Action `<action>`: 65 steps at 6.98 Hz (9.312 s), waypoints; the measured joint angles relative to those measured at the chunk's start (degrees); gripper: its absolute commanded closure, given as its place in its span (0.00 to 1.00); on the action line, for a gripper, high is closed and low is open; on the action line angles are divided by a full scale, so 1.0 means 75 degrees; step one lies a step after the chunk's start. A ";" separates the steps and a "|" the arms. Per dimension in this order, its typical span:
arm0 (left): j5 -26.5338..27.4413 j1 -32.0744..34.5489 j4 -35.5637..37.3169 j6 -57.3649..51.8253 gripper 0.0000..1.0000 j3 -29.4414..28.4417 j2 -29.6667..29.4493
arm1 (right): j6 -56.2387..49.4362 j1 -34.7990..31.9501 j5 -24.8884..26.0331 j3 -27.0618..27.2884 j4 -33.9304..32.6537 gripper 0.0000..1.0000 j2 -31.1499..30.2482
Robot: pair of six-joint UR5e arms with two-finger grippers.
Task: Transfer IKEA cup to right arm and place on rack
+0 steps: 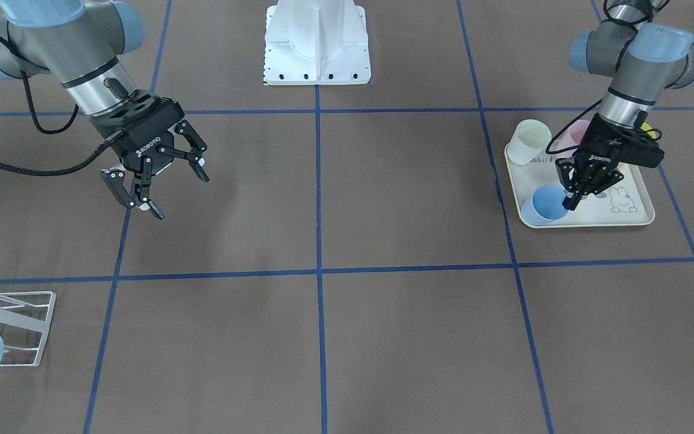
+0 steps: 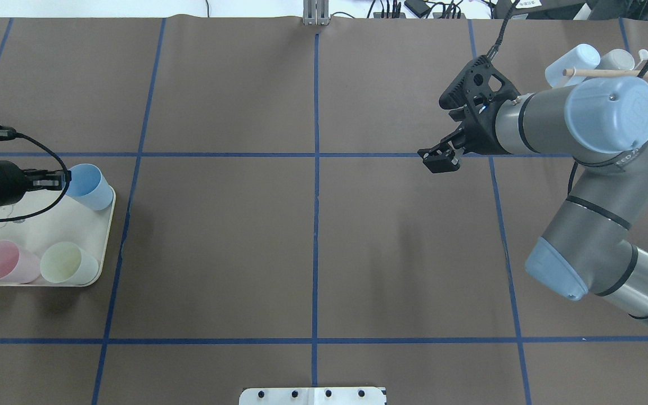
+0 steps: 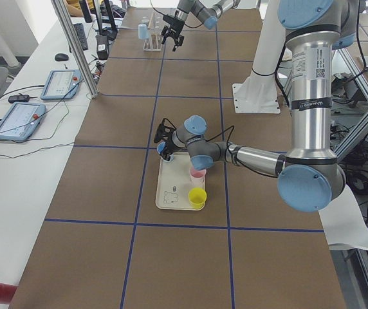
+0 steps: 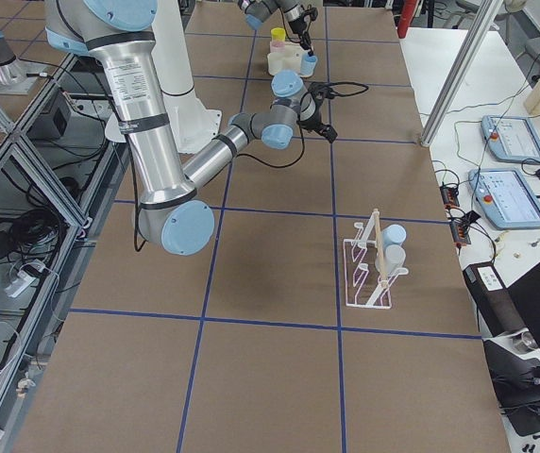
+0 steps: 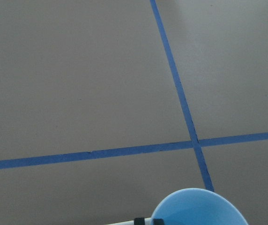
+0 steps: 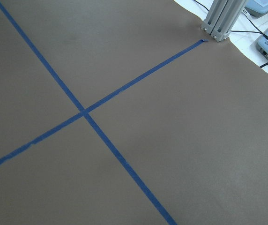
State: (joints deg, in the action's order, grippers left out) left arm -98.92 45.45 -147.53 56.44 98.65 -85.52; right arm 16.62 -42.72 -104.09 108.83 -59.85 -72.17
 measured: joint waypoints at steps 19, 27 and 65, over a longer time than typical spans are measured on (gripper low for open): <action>-0.0260 -0.2175 0.0109 0.4604 1.00 0.1991 -0.2738 | -0.0002 0.2908 0.1710 -0.1711 0.6130 0.01 0.0974; -0.0220 -0.2179 0.0113 0.4561 0.02 0.1683 -0.2834 | -0.0017 0.2918 0.1699 -0.1660 0.6123 0.90 0.0962; -0.2995 0.1909 0.1800 -0.1877 0.00 0.2993 0.0849 | -1.5210 -0.3016 0.4412 -0.4112 0.1299 1.00 -0.0546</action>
State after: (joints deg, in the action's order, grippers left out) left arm -121.38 59.77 -134.03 42.36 121.10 -79.16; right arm -97.45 -65.33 -71.00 77.98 -50.11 -76.26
